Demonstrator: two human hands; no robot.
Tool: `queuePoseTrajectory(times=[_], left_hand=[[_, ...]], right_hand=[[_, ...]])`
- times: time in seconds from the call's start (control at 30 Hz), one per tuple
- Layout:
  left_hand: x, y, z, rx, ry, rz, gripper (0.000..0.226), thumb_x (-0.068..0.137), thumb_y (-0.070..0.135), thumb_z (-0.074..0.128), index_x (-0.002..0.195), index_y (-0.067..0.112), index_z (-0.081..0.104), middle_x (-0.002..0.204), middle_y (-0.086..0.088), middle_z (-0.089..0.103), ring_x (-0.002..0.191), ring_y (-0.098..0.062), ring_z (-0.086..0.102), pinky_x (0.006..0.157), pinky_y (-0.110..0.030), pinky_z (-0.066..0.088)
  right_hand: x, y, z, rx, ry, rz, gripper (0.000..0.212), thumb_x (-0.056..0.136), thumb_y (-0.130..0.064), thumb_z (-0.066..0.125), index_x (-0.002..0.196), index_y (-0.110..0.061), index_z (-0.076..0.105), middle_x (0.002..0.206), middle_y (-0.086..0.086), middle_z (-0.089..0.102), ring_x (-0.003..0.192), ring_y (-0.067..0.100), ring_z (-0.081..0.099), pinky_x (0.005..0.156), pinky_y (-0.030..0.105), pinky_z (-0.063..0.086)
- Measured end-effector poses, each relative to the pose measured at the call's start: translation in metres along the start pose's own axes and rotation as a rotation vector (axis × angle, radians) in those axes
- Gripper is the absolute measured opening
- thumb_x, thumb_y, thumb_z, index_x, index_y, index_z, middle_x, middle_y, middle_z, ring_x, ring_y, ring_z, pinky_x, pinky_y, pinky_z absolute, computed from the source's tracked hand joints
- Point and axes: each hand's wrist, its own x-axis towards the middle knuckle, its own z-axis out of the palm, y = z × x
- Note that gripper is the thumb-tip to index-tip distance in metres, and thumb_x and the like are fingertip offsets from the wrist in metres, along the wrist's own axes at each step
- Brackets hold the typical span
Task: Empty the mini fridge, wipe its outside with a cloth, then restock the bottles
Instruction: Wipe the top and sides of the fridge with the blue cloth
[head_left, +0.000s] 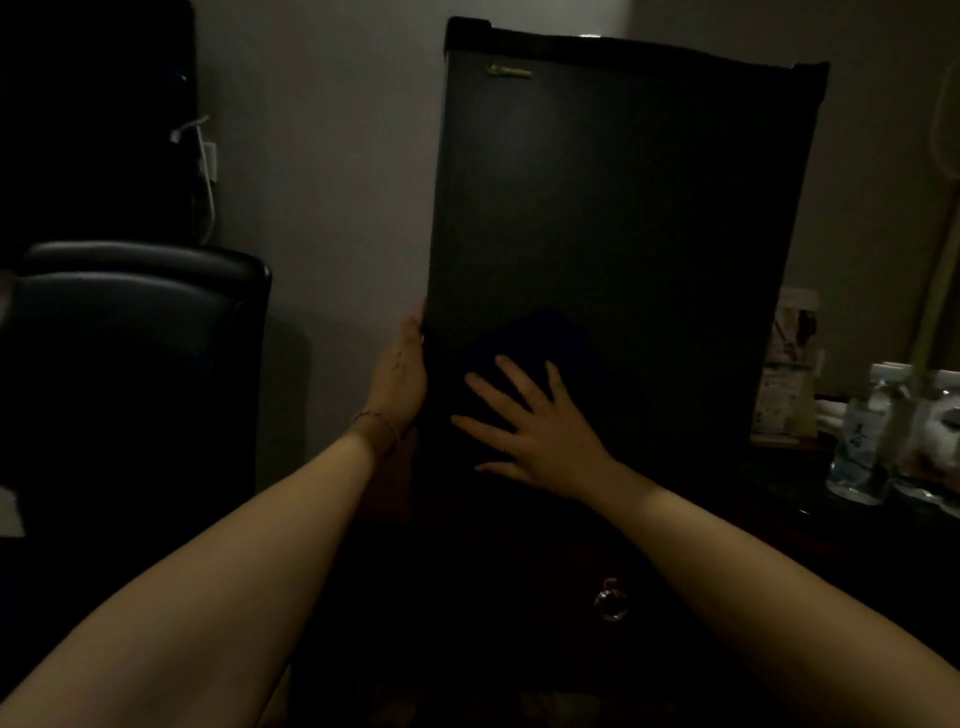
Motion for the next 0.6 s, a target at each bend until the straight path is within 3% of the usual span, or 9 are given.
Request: queuePoseTrajectory(times=[0.07,0.23,0.4,0.53,0.6], left_hand=[[0.001,0.001,-0.007,-0.091,-0.06,-0.023,0.055,0.106,0.048,0.012,0.152,0.027,0.034,0.152,0.002,0.041,0.138,-0.015,0.04,0.117,-0.033,0.027],[0.007,-0.011,-0.024,-0.11,-0.044,-0.005,0.057,0.104,0.056,0.016,0.152,0.031,0.036,0.15,0.007,0.046,0.135,-0.014,0.046,0.118,-0.045,0.031],[0.013,-0.012,-0.034,0.108,-0.03,0.155,0.08,0.092,0.073,0.015,0.152,0.025,0.036,0.149,0.001,0.047,0.133,-0.014,0.046,0.115,-0.038,0.034],[0.039,0.004,-0.035,-0.01,0.031,0.1,0.056,0.106,0.049,0.022,0.154,0.021,0.03,0.157,0.0,0.036,0.142,-0.016,0.038,0.12,-0.045,0.028],[0.065,0.025,-0.036,-0.028,0.068,0.049,0.059,0.105,0.052,0.024,0.154,0.02,0.03,0.158,0.001,0.035,0.143,-0.015,0.036,0.121,-0.044,0.027]], right_hand=[[0.019,-0.014,0.007,-0.001,-0.019,-0.091,0.065,0.092,-0.063,0.051,0.15,-0.034,0.041,0.163,0.01,0.026,0.151,0.039,0.015,0.106,0.069,0.025],[0.054,-0.025,0.016,0.063,0.039,-0.086,0.056,0.09,-0.059,0.059,0.139,-0.033,0.056,0.158,0.008,0.038,0.149,0.036,0.022,0.107,0.068,0.027],[0.09,0.012,0.003,0.047,0.091,-0.045,0.058,0.091,-0.058,0.058,0.141,-0.029,0.054,0.159,0.008,0.036,0.148,0.037,0.025,0.106,0.068,0.027],[0.145,0.08,-0.032,0.02,0.132,0.096,0.06,0.093,-0.06,0.052,0.145,-0.031,0.05,0.159,0.008,0.036,0.147,0.038,0.026,0.107,0.069,0.023],[0.172,0.116,-0.05,0.017,0.154,0.128,0.059,0.093,-0.06,0.054,0.144,-0.03,0.052,0.158,0.008,0.038,0.147,0.039,0.028,0.109,0.069,0.021]])
